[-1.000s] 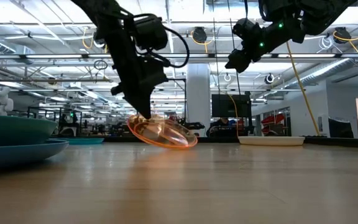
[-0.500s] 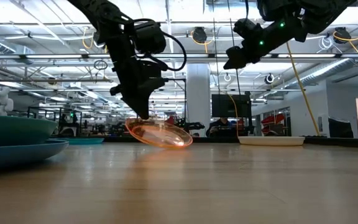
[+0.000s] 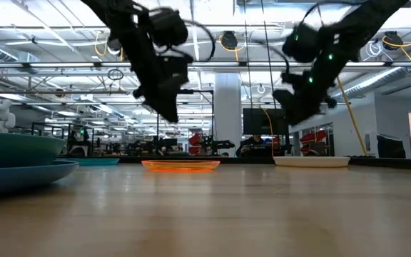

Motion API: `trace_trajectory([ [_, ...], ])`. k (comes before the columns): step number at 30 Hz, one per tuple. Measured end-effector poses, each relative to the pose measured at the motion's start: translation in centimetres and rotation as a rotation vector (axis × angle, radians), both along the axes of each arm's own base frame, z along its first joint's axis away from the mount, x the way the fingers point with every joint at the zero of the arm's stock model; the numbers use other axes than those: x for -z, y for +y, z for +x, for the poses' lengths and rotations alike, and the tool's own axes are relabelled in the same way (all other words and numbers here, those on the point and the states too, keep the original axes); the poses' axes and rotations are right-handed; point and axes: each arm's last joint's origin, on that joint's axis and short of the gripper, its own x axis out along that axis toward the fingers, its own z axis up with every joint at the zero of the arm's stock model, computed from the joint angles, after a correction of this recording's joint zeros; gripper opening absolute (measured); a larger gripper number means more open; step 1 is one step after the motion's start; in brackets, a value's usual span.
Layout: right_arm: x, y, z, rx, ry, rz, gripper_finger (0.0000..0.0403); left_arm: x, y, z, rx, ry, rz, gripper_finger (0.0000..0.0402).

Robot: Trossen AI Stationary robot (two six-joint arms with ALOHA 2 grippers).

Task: Stack plastic plates
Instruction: Stack the white plate on top of the black plate

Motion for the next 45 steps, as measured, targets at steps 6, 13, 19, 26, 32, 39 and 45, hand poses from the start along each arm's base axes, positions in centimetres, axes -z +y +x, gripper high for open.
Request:
trace_trajectory([
  [6,2.5,-0.5,0.0,-0.071,0.004,0.26,0.0078,-3.5,-2.9,-0.2,0.154,-0.125,0.085,0.0113],
  [13,2.6,-0.6,0.0,-0.064,0.005,0.26,0.0098,-6.6,-5.7,-1.6,0.256,-0.209,0.122,0.0113],
  [19,2.6,-0.7,0.0,-0.077,0.03,0.235,0.0131,-8.0,-7.3,-2.3,0.324,-0.257,0.146,0.0113],
  [26,4.1,-0.9,0.5,-0.101,0.094,0.248,0.0141,-8.2,-8.4,-2.5,0.371,-0.254,0.154,0.0113],
  [32,6.3,-0.8,1.1,-0.094,0.198,0.245,0.0141,-7.9,-9.0,-2.7,0.367,-0.201,0.182,0.0113],
  [39,7.2,-0.4,1.5,-0.109,0.23,0.248,0.0085,-9.3,-10.1,-4.6,0.361,-0.193,0.234,0.0113],
  [45,6.7,0.0,1.7,-0.148,0.248,0.206,0.0011,-11.3,-10.7,-6.9,0.371,-0.285,0.337,0.0113],
])
